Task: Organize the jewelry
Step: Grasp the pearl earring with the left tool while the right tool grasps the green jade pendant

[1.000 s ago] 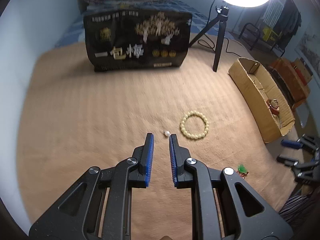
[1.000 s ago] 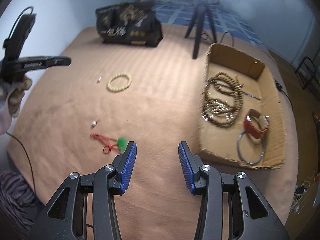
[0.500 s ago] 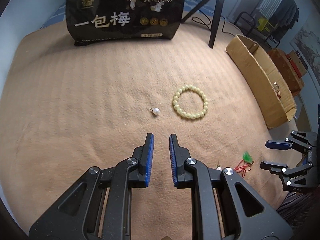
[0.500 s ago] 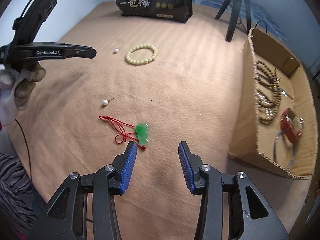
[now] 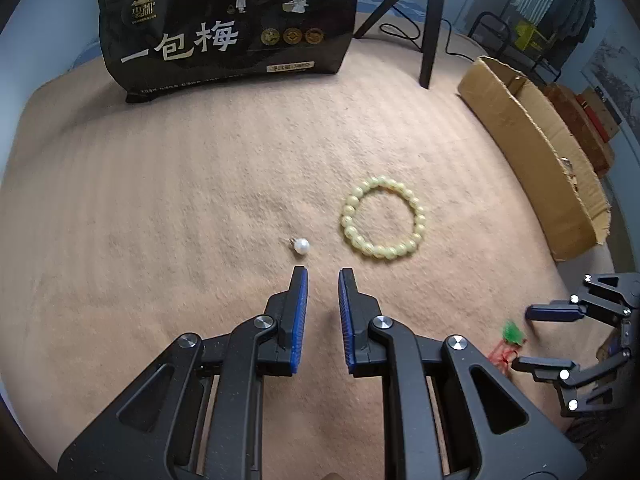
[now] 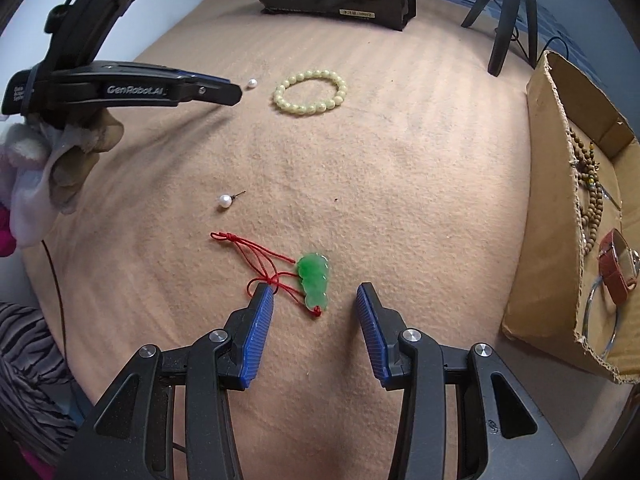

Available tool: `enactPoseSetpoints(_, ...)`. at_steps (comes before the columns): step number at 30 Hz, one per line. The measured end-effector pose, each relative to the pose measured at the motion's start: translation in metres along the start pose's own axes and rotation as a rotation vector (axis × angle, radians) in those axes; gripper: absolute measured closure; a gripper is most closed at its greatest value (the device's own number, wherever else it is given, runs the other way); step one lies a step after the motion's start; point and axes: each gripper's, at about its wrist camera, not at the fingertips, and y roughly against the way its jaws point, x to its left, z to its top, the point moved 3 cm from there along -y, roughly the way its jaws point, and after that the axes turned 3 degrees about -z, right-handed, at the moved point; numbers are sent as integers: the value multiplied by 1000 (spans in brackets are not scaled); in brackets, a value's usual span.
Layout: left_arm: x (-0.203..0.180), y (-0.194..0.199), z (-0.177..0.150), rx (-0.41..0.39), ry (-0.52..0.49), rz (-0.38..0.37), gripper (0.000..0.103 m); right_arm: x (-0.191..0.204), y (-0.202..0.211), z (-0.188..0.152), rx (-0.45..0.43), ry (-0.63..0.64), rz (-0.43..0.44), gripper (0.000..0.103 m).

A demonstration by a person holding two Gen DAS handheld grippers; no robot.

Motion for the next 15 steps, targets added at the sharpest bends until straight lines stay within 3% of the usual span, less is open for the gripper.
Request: enactPoseSetpoints(15,5,-20,10,6,-8,73,89,0,-9,8,-12,30,-23,61)
